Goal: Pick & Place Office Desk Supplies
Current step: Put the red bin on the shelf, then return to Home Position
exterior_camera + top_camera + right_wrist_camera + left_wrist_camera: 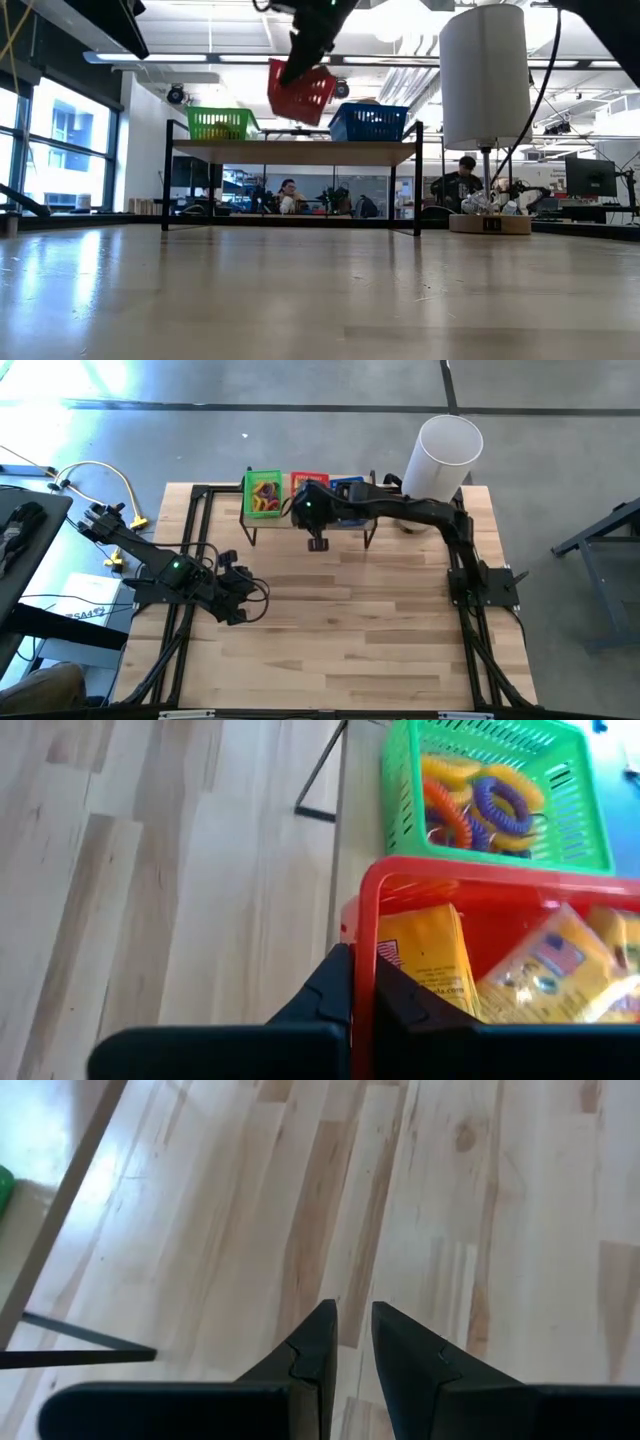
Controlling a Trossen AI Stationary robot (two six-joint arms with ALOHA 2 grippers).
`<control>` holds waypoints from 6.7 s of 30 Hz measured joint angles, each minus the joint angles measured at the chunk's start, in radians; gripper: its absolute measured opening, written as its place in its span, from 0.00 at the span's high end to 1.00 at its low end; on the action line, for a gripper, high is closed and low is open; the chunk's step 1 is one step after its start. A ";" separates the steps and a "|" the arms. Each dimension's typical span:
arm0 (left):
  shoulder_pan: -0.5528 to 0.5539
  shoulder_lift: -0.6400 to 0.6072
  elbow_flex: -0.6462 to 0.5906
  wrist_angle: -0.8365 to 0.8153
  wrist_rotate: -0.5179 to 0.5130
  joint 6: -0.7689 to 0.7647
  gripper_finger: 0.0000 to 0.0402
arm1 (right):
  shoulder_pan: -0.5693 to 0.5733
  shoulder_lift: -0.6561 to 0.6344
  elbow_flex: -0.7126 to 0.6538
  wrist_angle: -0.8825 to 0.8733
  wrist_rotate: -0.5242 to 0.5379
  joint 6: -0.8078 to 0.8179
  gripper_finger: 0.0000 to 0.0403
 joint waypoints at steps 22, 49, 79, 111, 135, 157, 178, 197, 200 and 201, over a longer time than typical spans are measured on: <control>0.000 0.000 -0.001 -0.012 -0.011 -0.004 0.85 | -0.060 0.108 -0.007 0.042 -0.002 -0.021 0.95; 0.000 0.000 -0.002 -0.012 -0.011 -0.020 0.85 | 0.155 -0.013 -0.006 0.026 0.490 -0.075 0.49; 0.249 -0.139 -0.003 0.014 0.186 0.510 0.85 | 0.447 -0.724 -0.685 -0.287 0.155 0.491 0.99; 0.292 -0.876 -0.809 0.638 0.196 0.333 0.89 | 0.258 -1.382 -1.951 1.285 -0.411 0.351 0.99; 0.414 -0.966 -0.977 0.835 0.467 0.517 0.89 | 0.050 -1.409 -2.142 1.458 -0.556 0.401 0.99; 0.570 -1.105 -0.943 0.628 0.548 0.503 0.89 | -0.243 -1.577 -2.143 1.301 -0.829 0.395 0.99; 0.574 -1.105 -0.944 0.630 0.546 0.418 0.89 | -0.200 -1.678 -2.144 1.356 -0.812 0.502 1.00; 0.574 -1.105 -0.944 0.630 0.547 0.388 0.89 | 0.276 -1.759 -2.145 1.190 -0.162 0.424 1.00; 0.574 -1.105 -0.944 0.630 0.547 0.379 0.89 | 0.317 -1.788 -2.145 1.161 -0.107 0.419 1.00; 0.574 -1.105 -0.944 0.630 0.547 0.379 0.89 | 0.326 -1.801 -2.145 1.149 -0.090 0.418 1.00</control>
